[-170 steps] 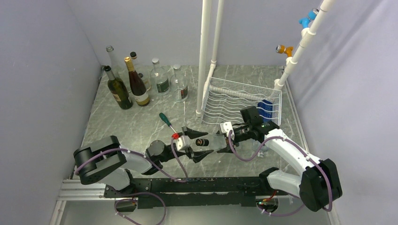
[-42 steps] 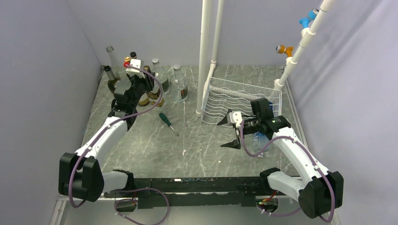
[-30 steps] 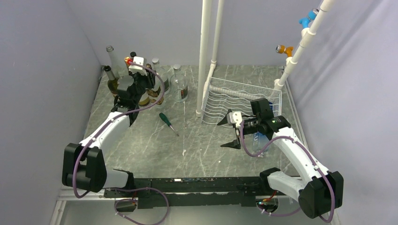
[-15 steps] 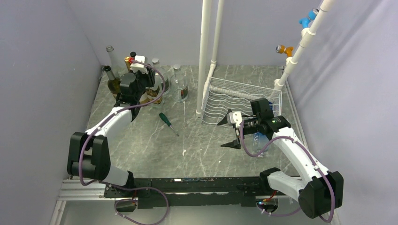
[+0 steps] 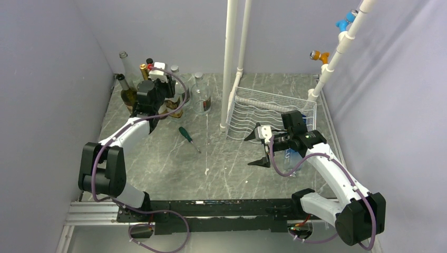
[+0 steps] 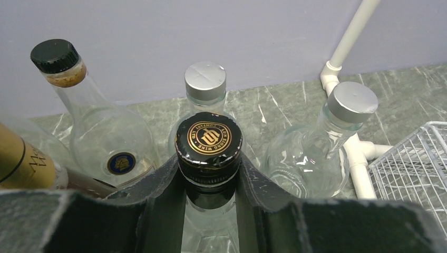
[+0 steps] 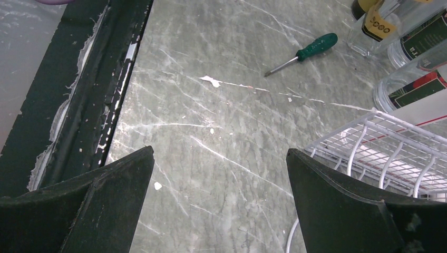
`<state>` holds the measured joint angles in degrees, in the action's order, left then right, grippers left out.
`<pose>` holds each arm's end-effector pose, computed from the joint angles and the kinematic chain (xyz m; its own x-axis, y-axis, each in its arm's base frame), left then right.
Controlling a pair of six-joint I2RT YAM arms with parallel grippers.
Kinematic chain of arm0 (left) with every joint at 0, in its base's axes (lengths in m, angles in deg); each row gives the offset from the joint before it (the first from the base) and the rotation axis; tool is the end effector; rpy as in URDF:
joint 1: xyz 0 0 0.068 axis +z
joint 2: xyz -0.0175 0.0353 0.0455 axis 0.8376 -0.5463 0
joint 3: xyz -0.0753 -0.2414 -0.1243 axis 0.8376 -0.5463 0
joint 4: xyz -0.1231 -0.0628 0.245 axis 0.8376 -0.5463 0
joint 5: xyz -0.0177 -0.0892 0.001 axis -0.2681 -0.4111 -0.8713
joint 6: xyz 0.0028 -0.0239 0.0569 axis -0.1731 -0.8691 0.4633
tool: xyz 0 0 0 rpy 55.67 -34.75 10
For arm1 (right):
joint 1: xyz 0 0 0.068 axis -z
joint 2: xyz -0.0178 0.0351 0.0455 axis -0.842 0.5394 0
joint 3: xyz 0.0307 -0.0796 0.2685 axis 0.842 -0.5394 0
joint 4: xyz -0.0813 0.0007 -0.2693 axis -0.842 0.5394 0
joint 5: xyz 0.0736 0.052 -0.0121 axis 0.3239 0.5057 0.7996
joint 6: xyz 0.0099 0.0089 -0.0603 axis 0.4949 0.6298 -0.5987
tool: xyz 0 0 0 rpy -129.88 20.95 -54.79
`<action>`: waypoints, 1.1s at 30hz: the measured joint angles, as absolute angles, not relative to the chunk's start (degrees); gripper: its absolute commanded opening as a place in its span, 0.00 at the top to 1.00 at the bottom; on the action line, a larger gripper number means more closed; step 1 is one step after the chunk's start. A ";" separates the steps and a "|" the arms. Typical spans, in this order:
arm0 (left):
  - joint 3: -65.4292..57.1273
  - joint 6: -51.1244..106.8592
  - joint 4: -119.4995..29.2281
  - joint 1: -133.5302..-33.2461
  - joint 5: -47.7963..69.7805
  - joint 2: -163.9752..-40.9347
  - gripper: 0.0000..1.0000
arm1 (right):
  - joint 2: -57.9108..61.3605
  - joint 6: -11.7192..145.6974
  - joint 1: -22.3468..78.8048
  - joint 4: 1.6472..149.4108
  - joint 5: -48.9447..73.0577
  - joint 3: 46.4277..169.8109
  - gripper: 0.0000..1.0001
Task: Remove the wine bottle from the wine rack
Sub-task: Place the wine bottle at the center of the board.
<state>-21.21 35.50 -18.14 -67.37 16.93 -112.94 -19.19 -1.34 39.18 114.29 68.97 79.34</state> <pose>0.3735 -0.0710 0.2979 -0.0440 -0.0618 -0.9971 0.2191 0.9732 -0.0700 0.1899 0.1067 0.2729 0.2148 -0.3270 -0.9203 -0.9761 -0.1049 -0.1906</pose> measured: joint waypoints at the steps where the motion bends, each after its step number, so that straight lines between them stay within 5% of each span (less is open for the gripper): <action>1: -21.10 35.57 -18.29 -67.37 16.93 -112.98 0.80 | -19.19 -1.34 39.18 114.29 68.97 79.34 0.00; 8: -20.57 35.55 -19.21 -67.35 16.99 -113.02 0.50 | -19.15 -1.34 39.18 114.29 68.95 79.34 0.00; 33: -16.84 29.93 -27.08 -67.37 17.12 -99.47 0.01 | -19.17 -1.80 39.18 114.37 68.77 79.34 0.00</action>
